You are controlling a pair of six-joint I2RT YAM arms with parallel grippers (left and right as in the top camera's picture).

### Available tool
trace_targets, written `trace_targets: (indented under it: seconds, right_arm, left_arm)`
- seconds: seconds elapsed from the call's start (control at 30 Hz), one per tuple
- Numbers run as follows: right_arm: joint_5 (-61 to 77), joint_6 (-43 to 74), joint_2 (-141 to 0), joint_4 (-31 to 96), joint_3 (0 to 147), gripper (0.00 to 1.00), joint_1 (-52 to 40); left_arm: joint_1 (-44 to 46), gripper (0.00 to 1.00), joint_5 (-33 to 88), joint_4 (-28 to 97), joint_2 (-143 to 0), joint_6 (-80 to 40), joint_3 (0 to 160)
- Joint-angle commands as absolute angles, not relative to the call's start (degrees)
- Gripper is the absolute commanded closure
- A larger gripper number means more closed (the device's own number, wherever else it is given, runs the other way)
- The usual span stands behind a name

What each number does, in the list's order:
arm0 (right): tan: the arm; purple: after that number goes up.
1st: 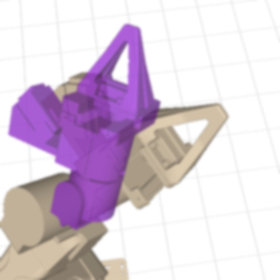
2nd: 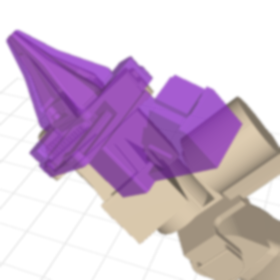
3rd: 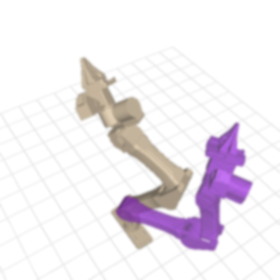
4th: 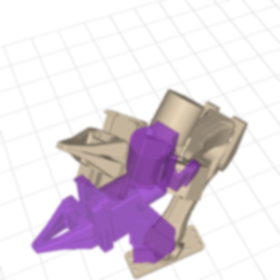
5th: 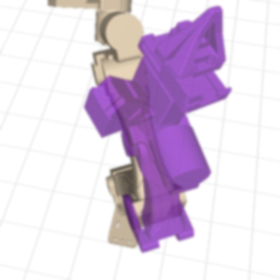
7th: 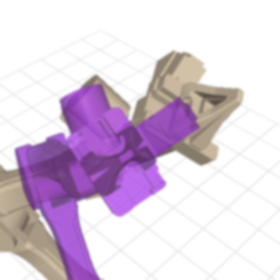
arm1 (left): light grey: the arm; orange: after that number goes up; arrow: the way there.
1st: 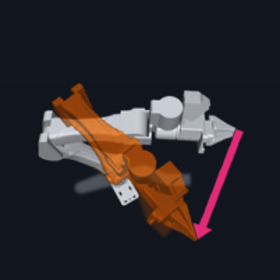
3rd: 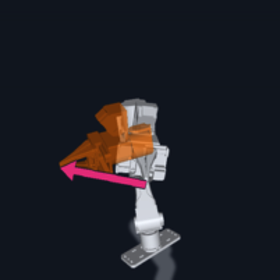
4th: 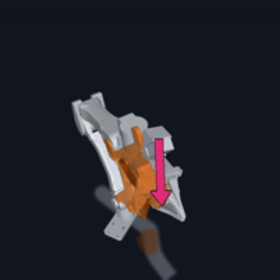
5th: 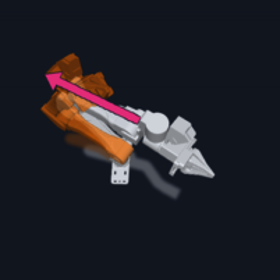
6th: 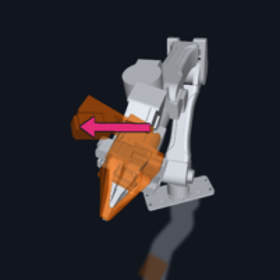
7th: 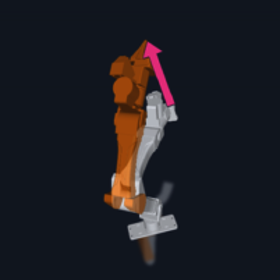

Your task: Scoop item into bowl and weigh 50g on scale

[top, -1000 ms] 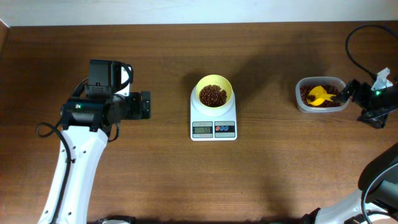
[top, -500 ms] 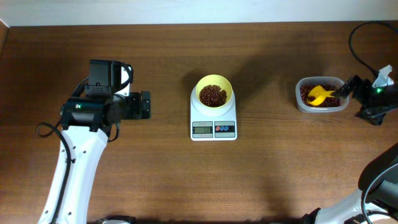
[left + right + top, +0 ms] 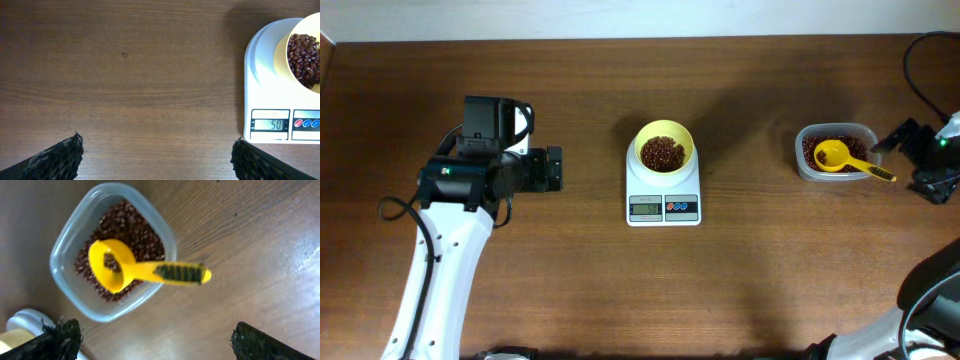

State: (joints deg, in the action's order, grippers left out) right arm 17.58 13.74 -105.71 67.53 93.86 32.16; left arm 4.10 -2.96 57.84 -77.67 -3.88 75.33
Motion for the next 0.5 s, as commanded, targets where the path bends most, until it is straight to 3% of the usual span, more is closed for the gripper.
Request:
trace_targets:
  seconds: [0.0, 0.13, 0.47]
  right_arm:
    - [18.44, 11.46, -98.24, 70.63, 95.48, 0.01, 32.34]
    - [18.39, 3.16, -90.59, 78.81, 95.48, 0.01, 32.27]
    - [19.31, 1.5, -76.73, 84.23, 95.48, 0.02, 32.27]
  left_arm:
    - [3.86, 0.01, -2.74, 57.76, -77.12, -3.57, 75.57]
    - [3.86, 0.01, -2.74, 57.76, -77.12, -3.57, 75.57]
    - [3.86, 0.01, -2.74, 57.76, -77.12, -3.57, 75.57]
